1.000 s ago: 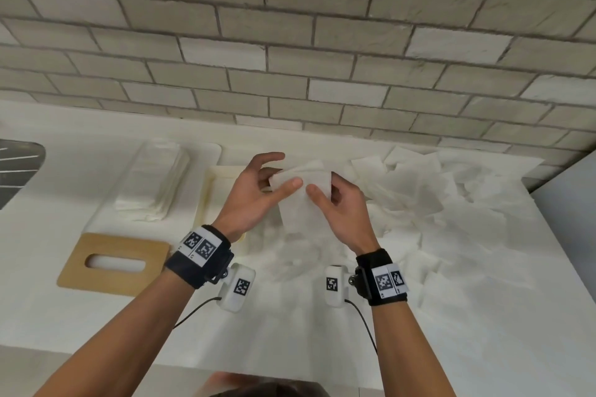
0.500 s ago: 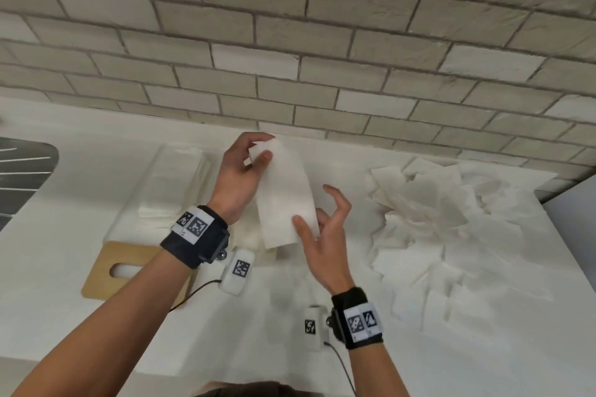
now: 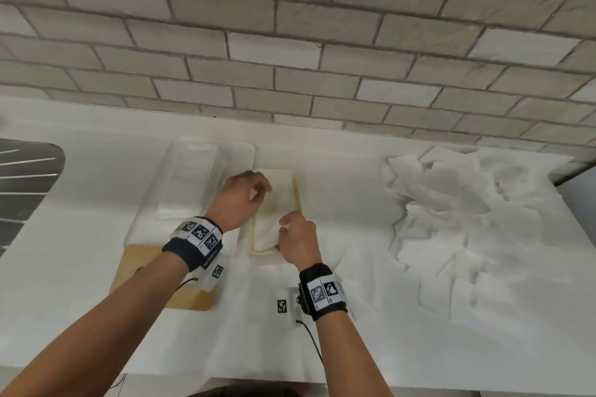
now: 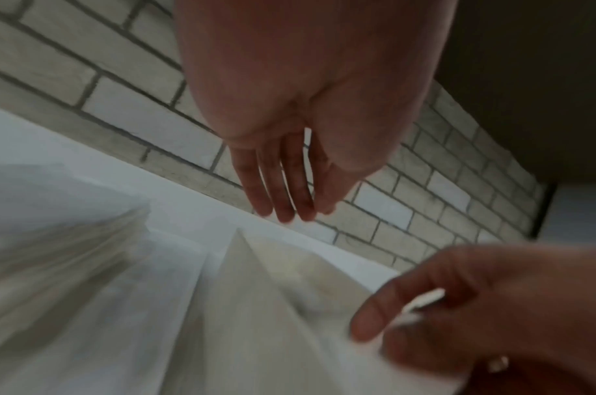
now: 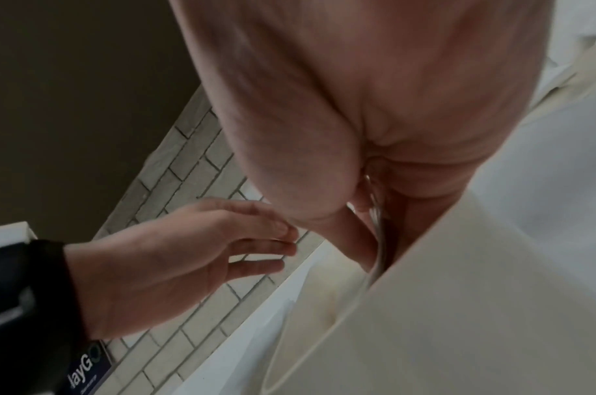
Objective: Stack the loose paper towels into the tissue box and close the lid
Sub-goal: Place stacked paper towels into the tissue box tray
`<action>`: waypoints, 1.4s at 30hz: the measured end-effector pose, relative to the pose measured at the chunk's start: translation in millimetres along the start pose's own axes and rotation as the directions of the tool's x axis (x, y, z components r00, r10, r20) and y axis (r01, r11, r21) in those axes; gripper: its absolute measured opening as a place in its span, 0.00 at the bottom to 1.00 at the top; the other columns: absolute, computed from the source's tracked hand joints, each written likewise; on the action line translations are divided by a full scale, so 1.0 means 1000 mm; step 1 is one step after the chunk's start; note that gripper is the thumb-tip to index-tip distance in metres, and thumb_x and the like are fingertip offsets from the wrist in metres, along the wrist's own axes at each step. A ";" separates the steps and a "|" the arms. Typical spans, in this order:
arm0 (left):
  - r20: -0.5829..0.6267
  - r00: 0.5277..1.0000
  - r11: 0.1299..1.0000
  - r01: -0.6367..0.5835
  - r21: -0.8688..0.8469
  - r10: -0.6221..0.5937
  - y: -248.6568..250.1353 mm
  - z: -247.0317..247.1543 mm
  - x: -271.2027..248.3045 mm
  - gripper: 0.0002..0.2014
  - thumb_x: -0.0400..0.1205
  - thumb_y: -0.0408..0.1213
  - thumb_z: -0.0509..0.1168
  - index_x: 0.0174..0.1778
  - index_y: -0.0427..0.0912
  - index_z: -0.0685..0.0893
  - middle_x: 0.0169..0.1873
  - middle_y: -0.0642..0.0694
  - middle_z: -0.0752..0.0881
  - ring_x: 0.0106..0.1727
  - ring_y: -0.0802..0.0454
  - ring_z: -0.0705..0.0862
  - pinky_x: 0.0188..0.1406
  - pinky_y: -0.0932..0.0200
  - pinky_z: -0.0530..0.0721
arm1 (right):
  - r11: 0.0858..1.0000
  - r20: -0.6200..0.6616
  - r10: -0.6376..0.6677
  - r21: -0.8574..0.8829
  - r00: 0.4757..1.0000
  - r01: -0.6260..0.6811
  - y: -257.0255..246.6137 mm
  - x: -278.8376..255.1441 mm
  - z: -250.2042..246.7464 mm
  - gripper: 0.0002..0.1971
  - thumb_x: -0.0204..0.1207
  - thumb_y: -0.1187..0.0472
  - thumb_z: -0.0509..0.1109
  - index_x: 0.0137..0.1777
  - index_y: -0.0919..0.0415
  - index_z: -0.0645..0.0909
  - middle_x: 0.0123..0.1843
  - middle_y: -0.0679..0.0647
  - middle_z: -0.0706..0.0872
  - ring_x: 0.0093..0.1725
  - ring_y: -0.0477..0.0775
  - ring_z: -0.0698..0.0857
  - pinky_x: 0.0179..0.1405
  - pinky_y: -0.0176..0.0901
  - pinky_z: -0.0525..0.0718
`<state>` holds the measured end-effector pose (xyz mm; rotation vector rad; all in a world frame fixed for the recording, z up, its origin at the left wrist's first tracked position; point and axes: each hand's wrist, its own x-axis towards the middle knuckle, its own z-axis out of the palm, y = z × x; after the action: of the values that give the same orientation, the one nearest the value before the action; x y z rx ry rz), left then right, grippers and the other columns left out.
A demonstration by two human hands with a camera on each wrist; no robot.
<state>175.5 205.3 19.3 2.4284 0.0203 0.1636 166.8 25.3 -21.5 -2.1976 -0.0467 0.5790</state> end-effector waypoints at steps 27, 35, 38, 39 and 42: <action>0.650 0.756 0.780 -0.358 0.513 -0.081 0.004 0.049 0.021 0.59 0.64 0.67 0.84 0.87 0.58 0.61 0.89 0.48 0.61 0.87 0.34 0.66 0.79 0.40 0.78 | 0.920 -0.398 -0.317 -0.350 0.861 0.177 0.065 -0.035 -0.071 0.11 0.82 0.63 0.68 0.62 0.52 0.83 0.53 0.53 0.92 0.50 0.59 0.91 0.49 0.53 0.89; 0.343 0.938 0.943 -0.156 0.295 0.048 0.035 0.012 0.004 0.26 0.86 0.55 0.71 0.78 0.52 0.76 0.76 0.51 0.80 0.75 0.47 0.79 0.65 0.50 0.80 | 0.873 -0.183 0.123 -0.447 0.975 -0.194 0.153 -0.029 -0.106 0.19 0.81 0.48 0.75 0.69 0.52 0.83 0.62 0.53 0.90 0.69 0.68 0.81 0.63 0.57 0.79; 0.298 0.949 0.993 -0.117 0.021 0.105 0.047 0.008 -0.008 0.29 0.83 0.66 0.71 0.75 0.53 0.81 0.72 0.56 0.85 0.74 0.53 0.82 0.74 0.52 0.81 | 0.977 -0.236 -0.062 -0.211 0.970 0.011 0.134 -0.041 -0.110 0.12 0.79 0.40 0.79 0.49 0.46 0.85 0.46 0.44 0.91 0.56 0.61 0.88 0.52 0.54 0.82; 0.308 0.943 0.992 -0.112 -0.063 0.126 0.054 0.006 -0.012 0.33 0.80 0.70 0.72 0.75 0.54 0.81 0.72 0.59 0.85 0.74 0.57 0.82 0.75 0.54 0.81 | 0.992 -0.254 -0.109 -0.081 0.961 0.091 0.114 -0.050 -0.111 0.11 0.80 0.41 0.80 0.50 0.46 0.88 0.47 0.42 0.92 0.55 0.54 0.89 0.54 0.51 0.85; 0.397 0.902 0.954 -0.048 -0.295 0.168 0.081 -0.001 -0.020 0.39 0.75 0.65 0.80 0.79 0.56 0.79 0.72 0.62 0.85 0.74 0.67 0.81 0.75 0.61 0.81 | 0.923 -0.273 -0.262 0.210 0.925 0.323 0.044 -0.079 -0.115 0.09 0.85 0.49 0.80 0.62 0.48 0.93 0.58 0.42 0.95 0.61 0.46 0.92 0.64 0.46 0.87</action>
<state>153.5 143.8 70.5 2.1343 -0.3137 -0.2914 137.6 -104.3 38.6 -1.9476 -0.1653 0.1365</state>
